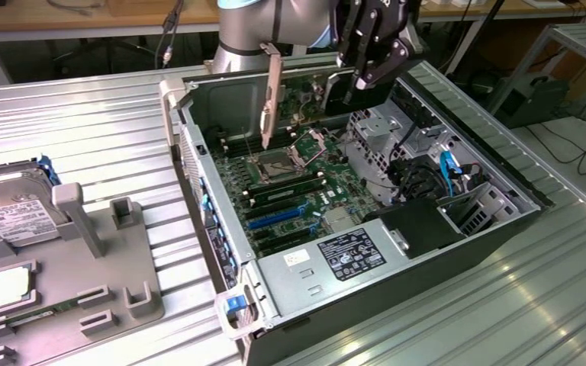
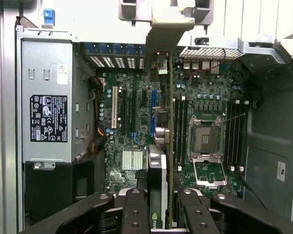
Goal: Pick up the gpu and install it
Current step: 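Insert the gpu into the slot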
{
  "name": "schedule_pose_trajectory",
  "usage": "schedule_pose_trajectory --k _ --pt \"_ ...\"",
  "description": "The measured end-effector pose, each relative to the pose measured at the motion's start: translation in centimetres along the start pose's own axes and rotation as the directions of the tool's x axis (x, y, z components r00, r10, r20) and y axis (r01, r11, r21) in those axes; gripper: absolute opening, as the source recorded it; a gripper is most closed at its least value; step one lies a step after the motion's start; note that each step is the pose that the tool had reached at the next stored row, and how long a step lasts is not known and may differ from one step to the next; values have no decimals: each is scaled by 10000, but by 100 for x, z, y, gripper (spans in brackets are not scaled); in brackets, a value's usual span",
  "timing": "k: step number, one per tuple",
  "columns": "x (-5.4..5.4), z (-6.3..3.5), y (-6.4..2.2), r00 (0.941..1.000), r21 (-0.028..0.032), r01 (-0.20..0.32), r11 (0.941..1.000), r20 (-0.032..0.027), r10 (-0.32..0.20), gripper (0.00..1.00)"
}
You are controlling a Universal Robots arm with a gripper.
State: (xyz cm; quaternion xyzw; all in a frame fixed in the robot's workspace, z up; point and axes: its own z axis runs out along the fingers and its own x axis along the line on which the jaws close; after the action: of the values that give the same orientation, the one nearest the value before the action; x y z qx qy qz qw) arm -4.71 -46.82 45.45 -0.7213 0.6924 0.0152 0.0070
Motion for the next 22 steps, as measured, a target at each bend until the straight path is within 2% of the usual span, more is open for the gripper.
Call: schedule_pose_trajectory --k 6,22 --pt "4 44 -50 9995 10 -312 9995 5 312 28" --pt "6 79 -84 9996 10 -298 9996 3 298 28"
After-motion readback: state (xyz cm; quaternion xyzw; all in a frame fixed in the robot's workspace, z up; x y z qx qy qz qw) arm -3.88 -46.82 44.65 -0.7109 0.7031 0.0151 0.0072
